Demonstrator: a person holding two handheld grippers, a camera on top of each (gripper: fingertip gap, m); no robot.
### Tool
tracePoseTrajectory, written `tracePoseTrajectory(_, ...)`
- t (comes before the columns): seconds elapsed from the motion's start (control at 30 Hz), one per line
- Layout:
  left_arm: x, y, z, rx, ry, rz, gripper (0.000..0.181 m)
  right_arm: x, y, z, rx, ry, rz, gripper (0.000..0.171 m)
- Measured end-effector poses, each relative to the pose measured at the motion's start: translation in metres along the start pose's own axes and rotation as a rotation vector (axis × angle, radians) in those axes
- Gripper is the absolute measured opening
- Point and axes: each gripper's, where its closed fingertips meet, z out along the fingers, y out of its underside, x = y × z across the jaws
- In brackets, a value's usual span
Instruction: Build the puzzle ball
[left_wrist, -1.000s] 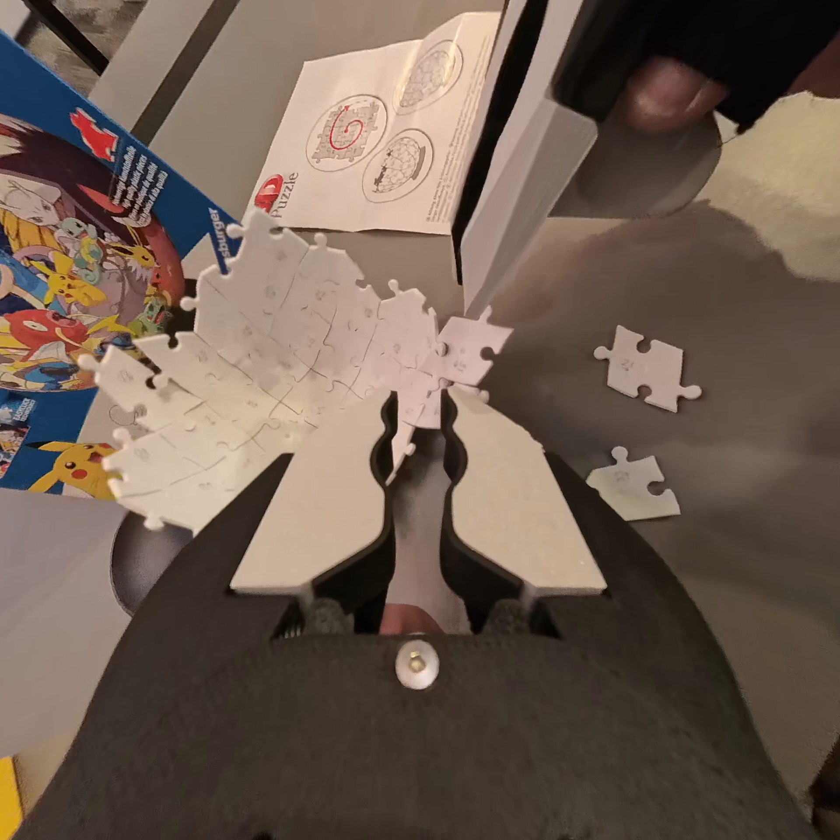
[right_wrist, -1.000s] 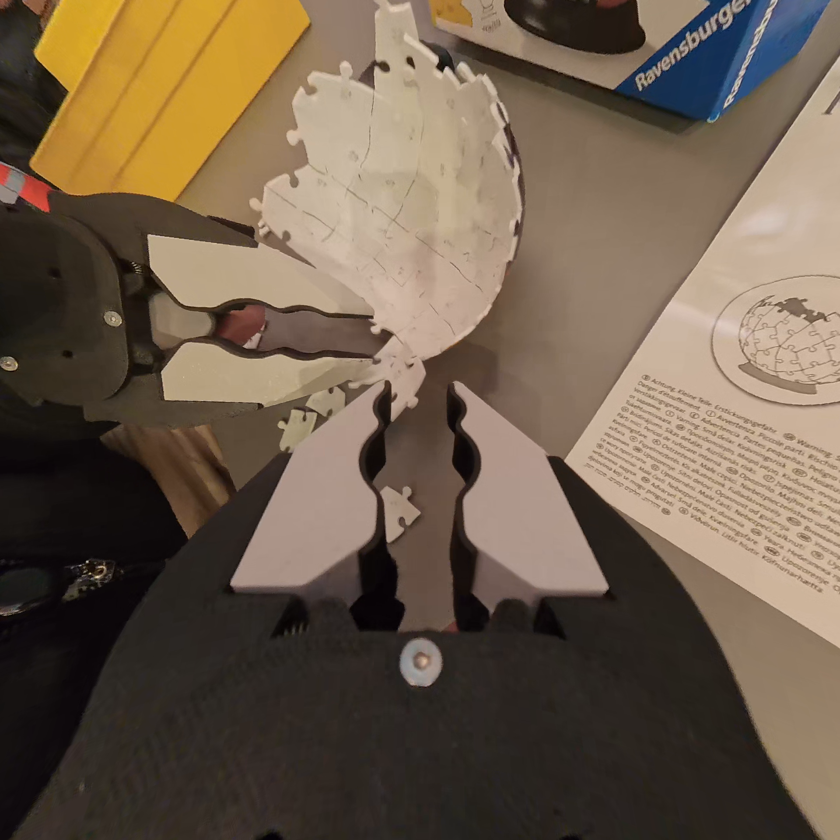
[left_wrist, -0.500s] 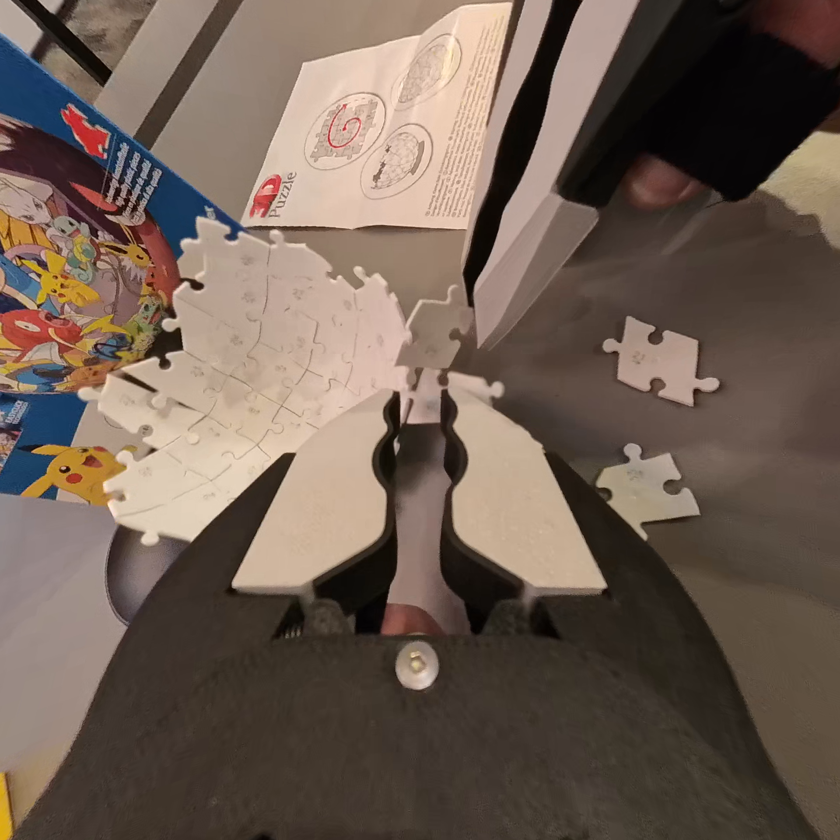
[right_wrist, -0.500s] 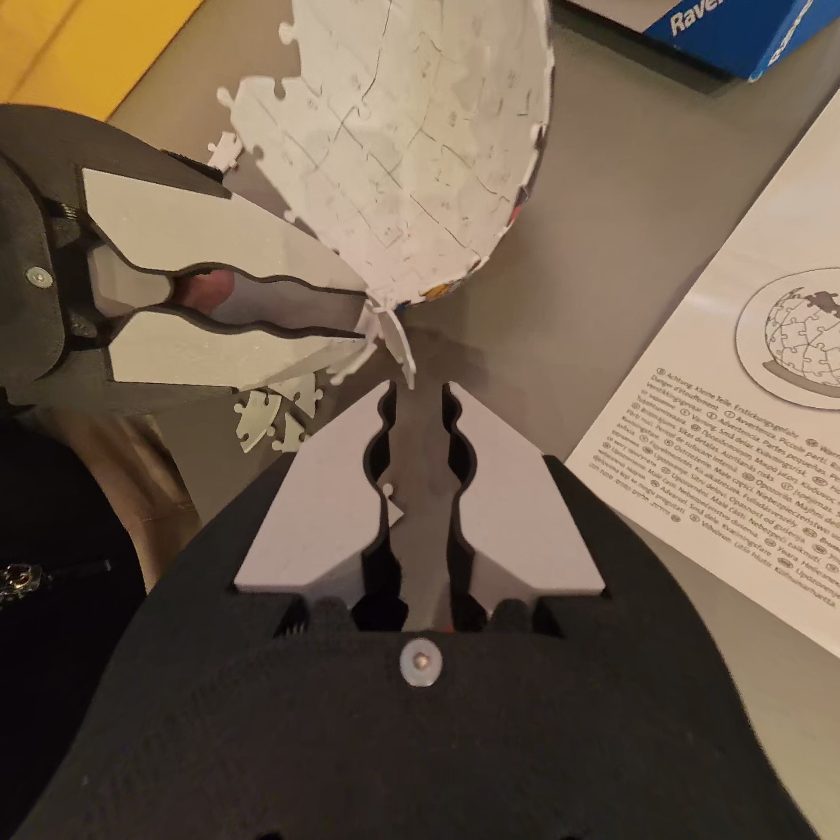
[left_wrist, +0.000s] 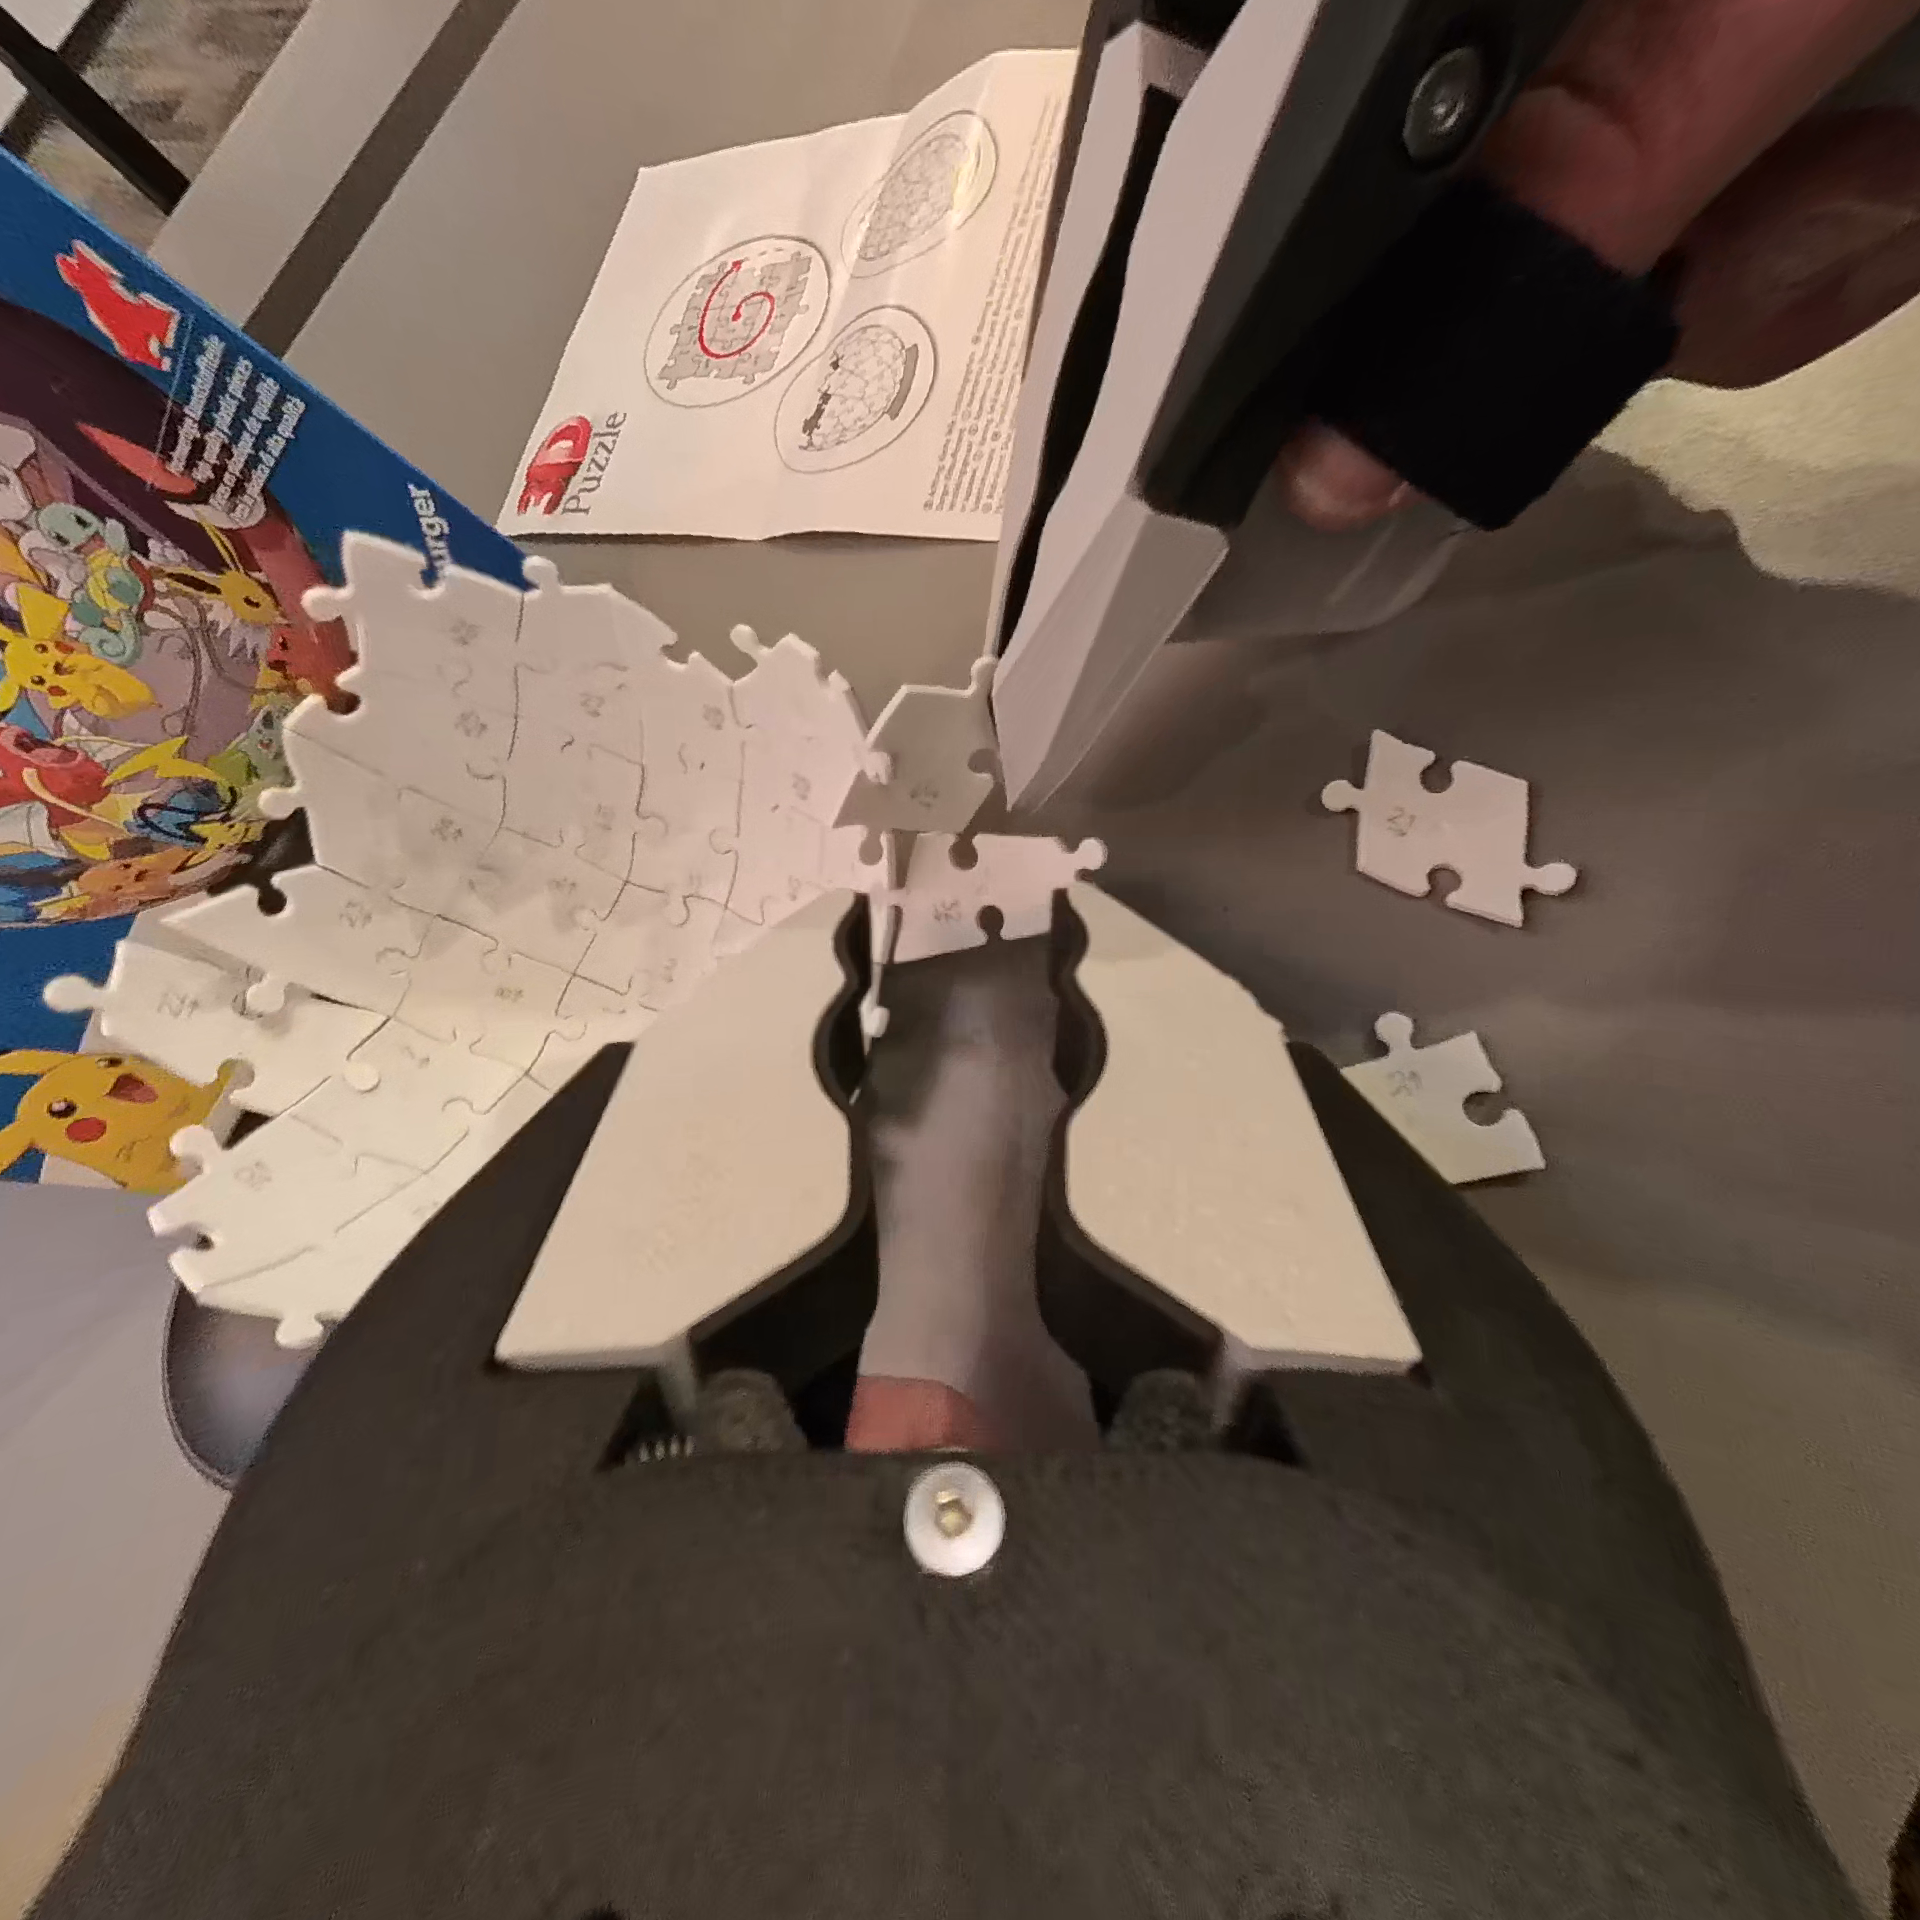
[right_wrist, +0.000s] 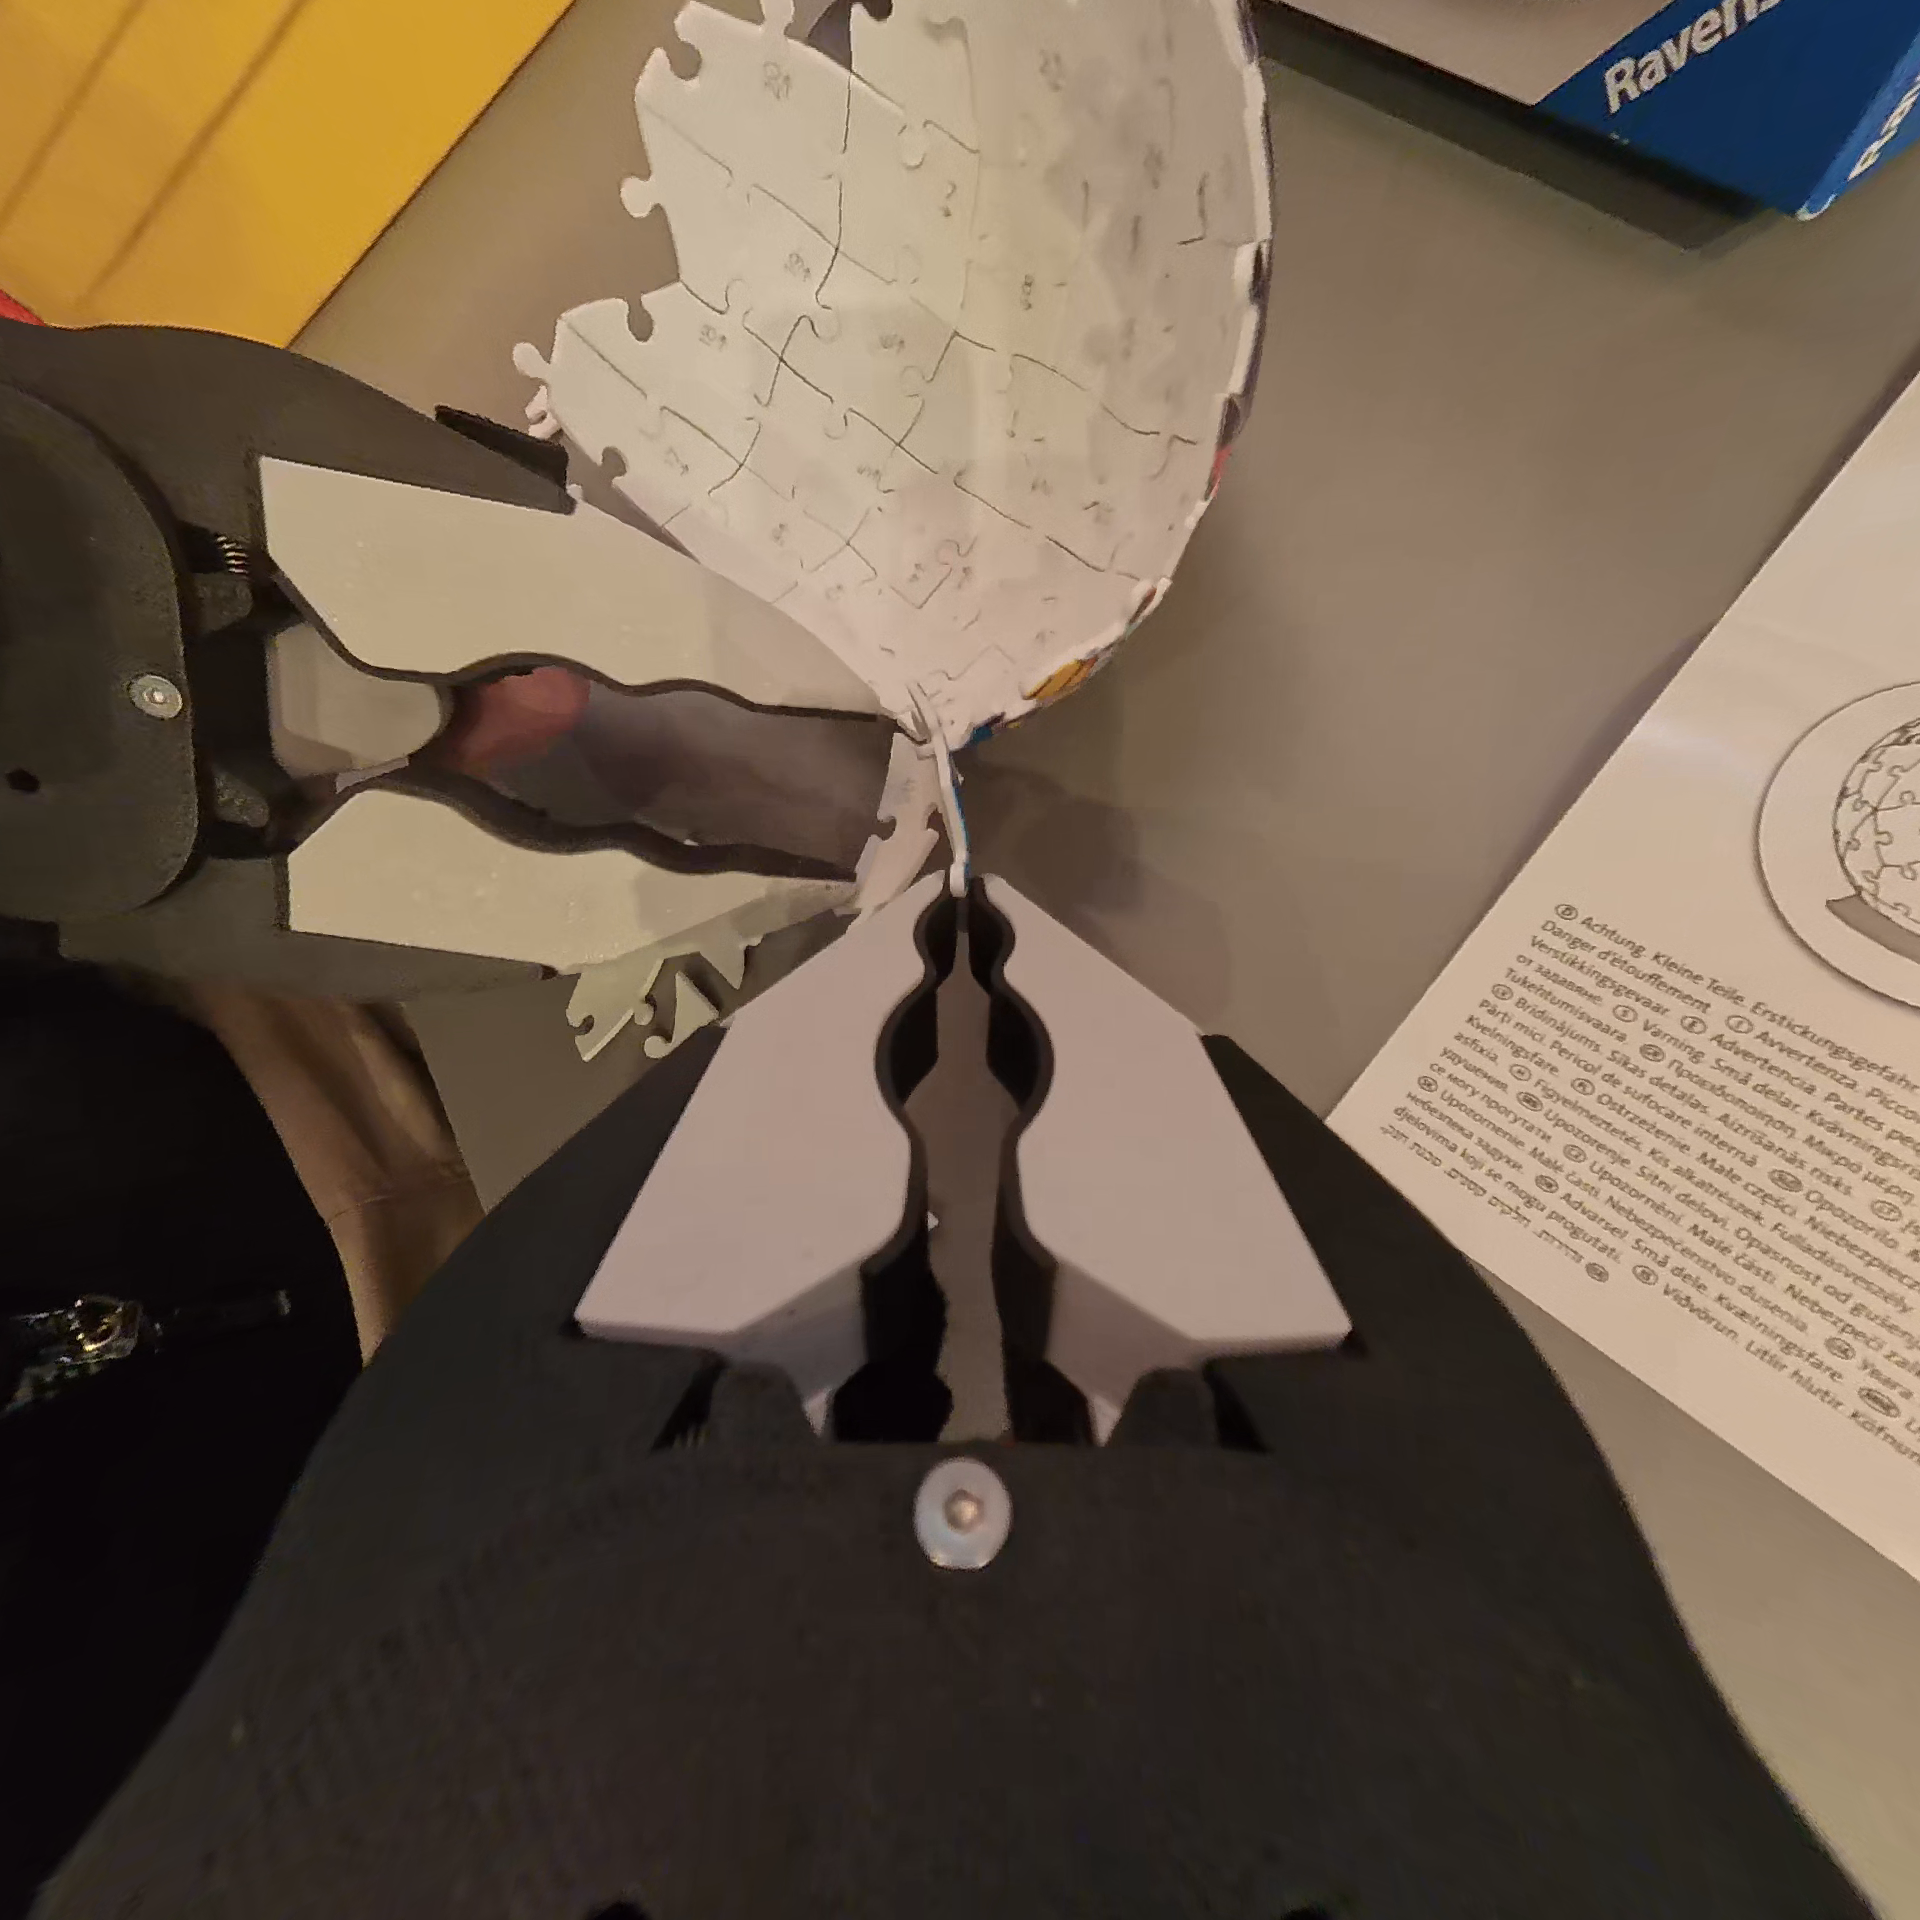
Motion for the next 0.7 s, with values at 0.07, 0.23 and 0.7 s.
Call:
tracePoseTrajectory(0.07, 0.004, 0.001, 0.001, -0.006, 0.026, 0.008, 0.040, 0.000, -0.001, 0.000, 0.006, -0.006, 0.007, 0.000)
tracePoseTrajectory(0.23, 0.014, 0.003, 0.006, -0.031, 0.063, 0.042, 0.058, 0.000, -0.003, 0.000, 0.013, -0.021, 0.022, 0.000)
tracePoseTrajectory(0.7, 0.016, 0.009, 0.013, -0.128, 0.134, 0.061, 0.067, 0.006, 0.000, 0.002, -0.007, -0.012, 0.036, 0.000)
